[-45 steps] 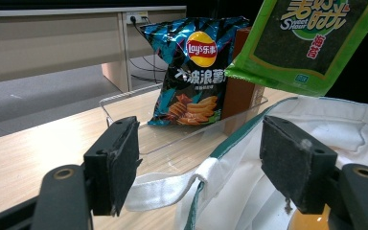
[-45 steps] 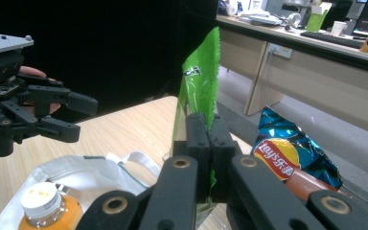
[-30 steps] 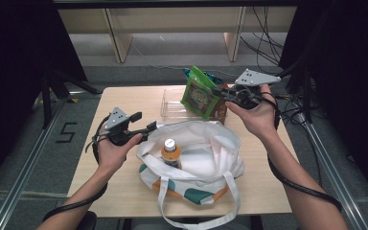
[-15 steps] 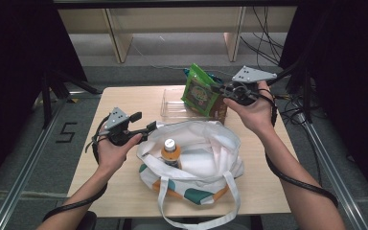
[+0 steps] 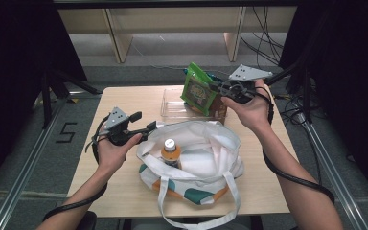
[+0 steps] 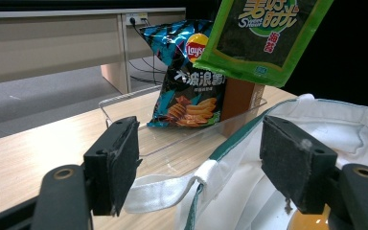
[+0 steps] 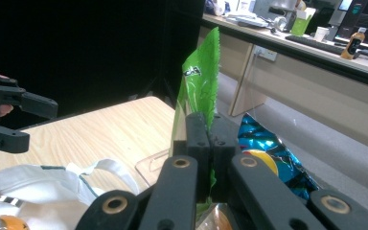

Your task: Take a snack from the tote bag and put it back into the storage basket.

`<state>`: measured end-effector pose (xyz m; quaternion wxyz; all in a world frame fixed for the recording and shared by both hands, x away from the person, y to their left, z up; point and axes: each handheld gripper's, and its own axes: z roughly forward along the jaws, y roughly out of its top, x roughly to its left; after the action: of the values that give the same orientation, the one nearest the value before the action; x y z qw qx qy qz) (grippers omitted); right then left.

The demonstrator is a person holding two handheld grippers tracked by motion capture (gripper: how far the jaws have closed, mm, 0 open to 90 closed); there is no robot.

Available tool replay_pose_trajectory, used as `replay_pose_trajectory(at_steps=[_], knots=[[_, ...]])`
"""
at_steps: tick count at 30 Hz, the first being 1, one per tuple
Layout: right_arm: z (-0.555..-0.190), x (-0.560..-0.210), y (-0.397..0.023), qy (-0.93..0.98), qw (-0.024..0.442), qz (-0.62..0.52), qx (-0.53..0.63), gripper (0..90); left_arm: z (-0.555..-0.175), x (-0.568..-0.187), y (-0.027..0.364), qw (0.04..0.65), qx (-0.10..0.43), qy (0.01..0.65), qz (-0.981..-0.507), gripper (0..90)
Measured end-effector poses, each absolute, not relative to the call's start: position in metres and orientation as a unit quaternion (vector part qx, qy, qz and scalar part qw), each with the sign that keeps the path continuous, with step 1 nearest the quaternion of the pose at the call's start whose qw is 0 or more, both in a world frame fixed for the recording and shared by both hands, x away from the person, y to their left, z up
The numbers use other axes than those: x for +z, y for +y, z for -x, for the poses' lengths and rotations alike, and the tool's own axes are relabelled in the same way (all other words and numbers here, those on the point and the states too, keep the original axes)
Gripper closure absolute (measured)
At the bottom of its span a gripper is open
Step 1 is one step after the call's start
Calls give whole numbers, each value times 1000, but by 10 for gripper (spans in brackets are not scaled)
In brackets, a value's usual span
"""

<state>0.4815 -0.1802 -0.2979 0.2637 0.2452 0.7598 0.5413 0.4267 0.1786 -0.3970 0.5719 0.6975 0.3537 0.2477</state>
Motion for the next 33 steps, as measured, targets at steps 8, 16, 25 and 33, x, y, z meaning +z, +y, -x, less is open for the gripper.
replay_pose_trajectory(at_steps=[8,16,25,33], knots=[[-488,-299,-180,759,269,-247,539,900,-427,-397,178,570,248,352,-699,292],[-495,-302,-178,759,264,-255,538,900,-427,-398,178,570,246,354,-699,292],[-500,-307,-176,759,265,-262,533,900,-428,-398,179,571,247,354,-699,292],[-505,-312,-175,758,270,-265,532,900,-428,-398,179,571,247,355,-698,291]])
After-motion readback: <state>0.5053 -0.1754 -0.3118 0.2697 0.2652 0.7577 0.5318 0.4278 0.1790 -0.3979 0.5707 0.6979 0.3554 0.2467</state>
